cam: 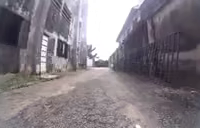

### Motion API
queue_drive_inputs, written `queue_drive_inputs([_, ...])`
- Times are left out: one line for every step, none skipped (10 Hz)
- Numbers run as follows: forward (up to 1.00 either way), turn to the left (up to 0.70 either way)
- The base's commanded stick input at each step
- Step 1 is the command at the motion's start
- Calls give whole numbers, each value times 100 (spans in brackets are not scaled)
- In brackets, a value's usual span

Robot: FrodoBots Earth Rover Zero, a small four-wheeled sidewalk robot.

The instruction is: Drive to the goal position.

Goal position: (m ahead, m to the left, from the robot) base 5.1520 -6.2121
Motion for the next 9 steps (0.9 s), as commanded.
queue_drive_inputs([30, 0])
queue_drive_inputs([30, 0])
queue_drive_inputs([30, 0])
queue_drive_inputs([30, 0])
queue_drive_inputs([30, 0])
queue_drive_inputs([30, 0])
queue_drive_inputs([30, 0])
queue_drive_inputs([30, 0])
queue_drive_inputs([30, 0])
